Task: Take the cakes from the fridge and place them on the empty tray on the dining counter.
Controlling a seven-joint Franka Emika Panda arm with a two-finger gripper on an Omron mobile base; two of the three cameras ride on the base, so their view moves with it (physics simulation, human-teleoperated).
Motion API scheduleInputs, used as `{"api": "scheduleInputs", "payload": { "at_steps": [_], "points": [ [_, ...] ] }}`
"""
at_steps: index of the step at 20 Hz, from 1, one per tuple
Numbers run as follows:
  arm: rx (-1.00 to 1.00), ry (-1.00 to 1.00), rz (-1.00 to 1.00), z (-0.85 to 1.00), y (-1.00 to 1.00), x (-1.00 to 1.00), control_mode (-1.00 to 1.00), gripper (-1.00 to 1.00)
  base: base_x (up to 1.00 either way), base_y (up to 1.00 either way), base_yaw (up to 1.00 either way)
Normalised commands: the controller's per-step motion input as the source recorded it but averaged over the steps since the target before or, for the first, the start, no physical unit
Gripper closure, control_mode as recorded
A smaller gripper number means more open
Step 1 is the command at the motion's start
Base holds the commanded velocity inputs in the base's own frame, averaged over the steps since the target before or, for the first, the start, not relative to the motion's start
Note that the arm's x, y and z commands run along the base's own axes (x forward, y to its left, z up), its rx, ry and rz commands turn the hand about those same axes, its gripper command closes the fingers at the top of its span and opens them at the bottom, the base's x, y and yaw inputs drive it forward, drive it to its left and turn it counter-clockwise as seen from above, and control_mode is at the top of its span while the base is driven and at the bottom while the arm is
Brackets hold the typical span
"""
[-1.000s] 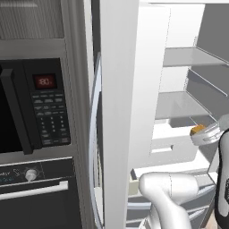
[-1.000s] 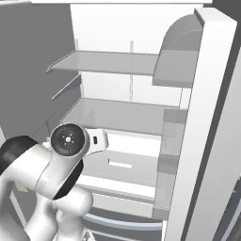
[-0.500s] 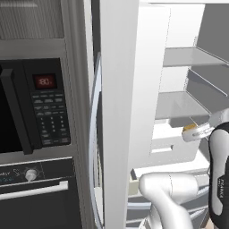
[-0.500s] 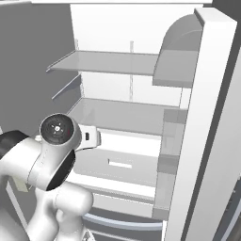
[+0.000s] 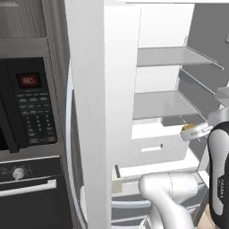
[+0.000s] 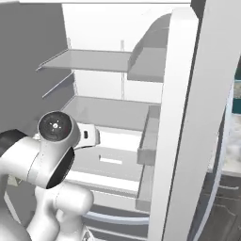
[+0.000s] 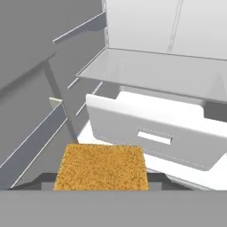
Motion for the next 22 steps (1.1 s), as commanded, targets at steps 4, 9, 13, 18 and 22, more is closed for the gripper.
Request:
{"api": "scheduleInputs", "payload": {
  "at_steps": [4,9,13,18,22],
  "points": [
    [0.0,0.0,0.0,0.0,0.0,0.0,1.0,1.0,-0.58,-0.66,-0.04],
    [0.0,0.0,0.0,0.0,0.0,0.0,1.0,1.0,-1.0,0.9,0.07],
    [0.0,0.0,0.0,0.0,0.0,0.0,1.0,1.0,-1.0,1.0,0.14],
    [0.0,0.0,0.0,0.0,0.0,0.0,1.0,1.0,-1.0,0.9,0.04],
    [0.0,0.0,0.0,0.0,0.0,0.0,1.0,1.0,-1.0,0.11,0.0]
  ]
}}
